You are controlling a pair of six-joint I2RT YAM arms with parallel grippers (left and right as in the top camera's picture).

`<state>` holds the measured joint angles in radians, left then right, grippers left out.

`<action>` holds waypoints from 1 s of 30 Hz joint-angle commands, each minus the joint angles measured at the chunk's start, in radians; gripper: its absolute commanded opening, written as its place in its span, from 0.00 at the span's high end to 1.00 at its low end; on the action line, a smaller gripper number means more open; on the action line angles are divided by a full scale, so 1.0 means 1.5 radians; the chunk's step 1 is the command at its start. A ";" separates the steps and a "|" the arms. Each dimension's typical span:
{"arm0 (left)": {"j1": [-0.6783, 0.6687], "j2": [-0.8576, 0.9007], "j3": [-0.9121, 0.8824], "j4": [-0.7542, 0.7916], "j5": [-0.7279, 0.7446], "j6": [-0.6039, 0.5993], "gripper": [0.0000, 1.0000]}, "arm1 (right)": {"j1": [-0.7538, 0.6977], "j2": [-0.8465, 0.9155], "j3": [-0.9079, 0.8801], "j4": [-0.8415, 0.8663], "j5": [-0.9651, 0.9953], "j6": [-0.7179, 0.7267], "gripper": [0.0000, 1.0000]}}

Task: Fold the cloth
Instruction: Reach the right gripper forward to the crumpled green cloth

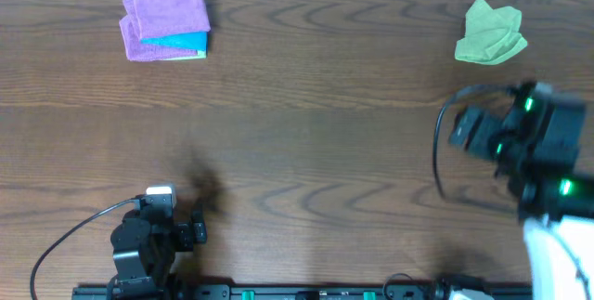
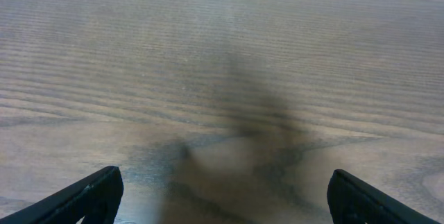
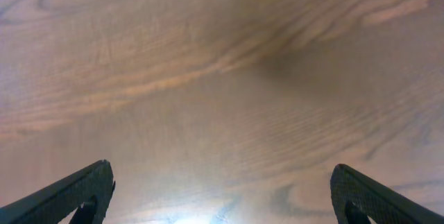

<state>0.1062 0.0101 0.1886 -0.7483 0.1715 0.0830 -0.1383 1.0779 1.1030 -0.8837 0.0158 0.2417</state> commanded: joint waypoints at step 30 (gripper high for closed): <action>-0.003 -0.004 -0.014 -0.007 -0.010 0.002 0.05 | -0.118 0.586 0.359 0.248 -0.018 0.003 0.01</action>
<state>0.1062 0.0101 0.1883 -0.7475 0.1715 0.0830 -0.3103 1.9381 1.6199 -0.5278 -0.0254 0.2520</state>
